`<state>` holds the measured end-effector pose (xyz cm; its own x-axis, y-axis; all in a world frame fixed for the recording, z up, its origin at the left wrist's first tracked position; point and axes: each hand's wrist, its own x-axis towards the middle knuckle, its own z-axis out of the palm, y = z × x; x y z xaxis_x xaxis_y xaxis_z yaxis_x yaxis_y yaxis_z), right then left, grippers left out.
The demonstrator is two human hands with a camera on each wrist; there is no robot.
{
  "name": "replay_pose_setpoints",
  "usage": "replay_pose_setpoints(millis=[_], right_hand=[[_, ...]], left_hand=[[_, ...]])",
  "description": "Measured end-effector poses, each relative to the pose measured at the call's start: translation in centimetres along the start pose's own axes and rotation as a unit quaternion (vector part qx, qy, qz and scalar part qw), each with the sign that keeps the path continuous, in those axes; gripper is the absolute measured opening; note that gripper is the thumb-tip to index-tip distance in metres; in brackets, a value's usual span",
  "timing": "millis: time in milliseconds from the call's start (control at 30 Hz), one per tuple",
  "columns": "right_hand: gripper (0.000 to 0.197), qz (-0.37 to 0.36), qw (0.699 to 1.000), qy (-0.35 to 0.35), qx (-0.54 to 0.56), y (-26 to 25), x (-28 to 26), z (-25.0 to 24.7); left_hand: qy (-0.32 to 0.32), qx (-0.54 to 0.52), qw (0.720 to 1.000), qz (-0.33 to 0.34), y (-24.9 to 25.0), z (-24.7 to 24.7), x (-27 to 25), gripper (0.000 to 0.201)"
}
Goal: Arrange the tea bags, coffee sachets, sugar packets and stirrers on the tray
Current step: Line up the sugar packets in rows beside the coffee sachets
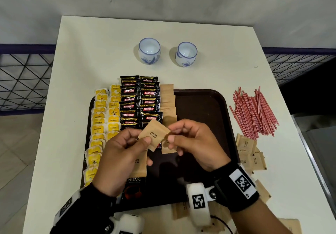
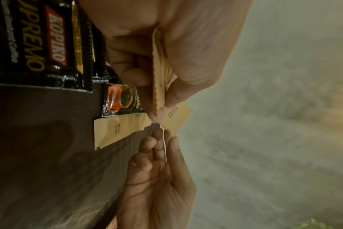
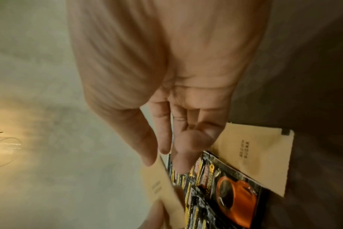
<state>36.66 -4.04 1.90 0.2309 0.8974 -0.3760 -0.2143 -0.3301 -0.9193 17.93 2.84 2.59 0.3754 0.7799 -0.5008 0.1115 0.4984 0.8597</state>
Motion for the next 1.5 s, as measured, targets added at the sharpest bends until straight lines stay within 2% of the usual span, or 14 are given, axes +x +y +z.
replay_pose_setpoints(millis=[133, 300, 367, 433, 633, 733, 833, 1133, 1267, 1500], right_hand=[[0.007, -0.020, 0.999, 0.031, 0.029, 0.2, -0.3, 0.5], [0.010, -0.034, 0.998, 0.058, 0.020, 0.1, -0.4, 0.0], [0.012, -0.031, 0.997, 0.074, 0.004, 0.0, -0.3, -0.9], [0.013, -0.023, 0.996, 0.084, -0.021, 0.1, -0.2, -1.8], [0.006, 0.030, 0.993, 0.065, -0.092, 1.3, 0.0, -2.6], [0.002, 0.052, 0.989, 0.063, -0.122, 2.1, 0.4, -2.6], [0.005, 0.061, 0.981, 0.064, -0.173, 2.5, 0.9, -2.3], [0.014, 0.056, 0.965, 0.082, -0.242, 2.8, 2.0, -2.0], [0.013, 0.054, 0.962, 0.091, -0.251, 3.0, 2.2, -1.9], [0.013, 0.032, 0.955, 0.126, -0.267, 2.4, 1.7, -1.7]], left_hand=[[-0.024, 0.021, 0.999, 0.004, -0.1, 1.0, -0.4, 0.005], [-0.041, 0.035, 0.999, 0.004, -0.2, 0.9, -0.6, 0.009], [-0.039, 0.034, 0.999, -0.007, -0.4, 0.3, -0.4, 0.017], [-0.036, 0.035, 0.999, -0.005, -0.7, -0.6, -0.3, 0.027], [-0.013, 0.010, 0.999, -0.037, -1.1, -2.5, -0.6, 0.022], [-0.015, 0.026, 0.999, -0.029, -1.0, -2.7, -1.0, 0.035], [-0.021, 0.048, 0.998, -0.015, -1.0, -2.7, -1.3, 0.038], [-0.024, 0.093, 0.995, 0.028, -1.1, -2.6, -1.5, 0.024], [-0.022, 0.091, 0.995, 0.019, -1.0, -2.5, -1.4, 0.019], [-0.019, 0.101, 0.994, 0.024, -0.8, -1.8, -1.2, 0.021]])
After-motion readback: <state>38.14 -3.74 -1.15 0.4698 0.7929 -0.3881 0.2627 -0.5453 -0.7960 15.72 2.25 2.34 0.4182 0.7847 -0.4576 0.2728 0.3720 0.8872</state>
